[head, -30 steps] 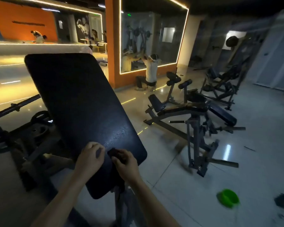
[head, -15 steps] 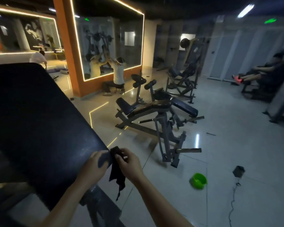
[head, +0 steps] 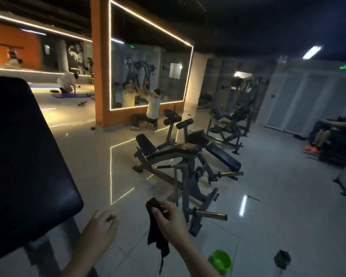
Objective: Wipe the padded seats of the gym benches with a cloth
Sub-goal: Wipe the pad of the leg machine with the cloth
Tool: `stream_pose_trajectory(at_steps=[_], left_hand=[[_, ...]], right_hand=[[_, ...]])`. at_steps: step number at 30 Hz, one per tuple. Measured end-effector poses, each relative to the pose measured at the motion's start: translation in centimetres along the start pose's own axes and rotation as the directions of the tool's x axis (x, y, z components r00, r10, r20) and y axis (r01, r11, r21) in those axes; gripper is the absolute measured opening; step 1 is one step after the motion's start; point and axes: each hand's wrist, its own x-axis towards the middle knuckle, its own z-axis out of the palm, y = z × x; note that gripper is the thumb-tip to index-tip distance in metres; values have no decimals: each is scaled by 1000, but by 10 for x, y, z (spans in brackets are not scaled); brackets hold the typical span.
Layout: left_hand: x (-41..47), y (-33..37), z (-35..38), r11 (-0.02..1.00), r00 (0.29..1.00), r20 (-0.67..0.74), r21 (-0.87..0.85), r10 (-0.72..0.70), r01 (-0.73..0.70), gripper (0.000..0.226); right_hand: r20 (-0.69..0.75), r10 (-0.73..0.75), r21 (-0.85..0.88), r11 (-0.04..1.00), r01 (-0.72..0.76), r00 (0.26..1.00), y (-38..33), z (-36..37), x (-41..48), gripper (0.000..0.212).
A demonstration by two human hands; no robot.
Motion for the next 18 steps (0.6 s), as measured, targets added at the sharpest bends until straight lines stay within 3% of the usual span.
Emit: stream_pose_trajectory(at_steps=[9,18], left_hand=[[8,113,59,993,997,-55,104,55,-49,14],[25,168,94,985,994,6,132,108,-108,18]], right_hand=[[-32,-100,-55,994,98,995,13,-134,26,31],[-146,-111,-92,991,98,983,42,-190,56,33]])
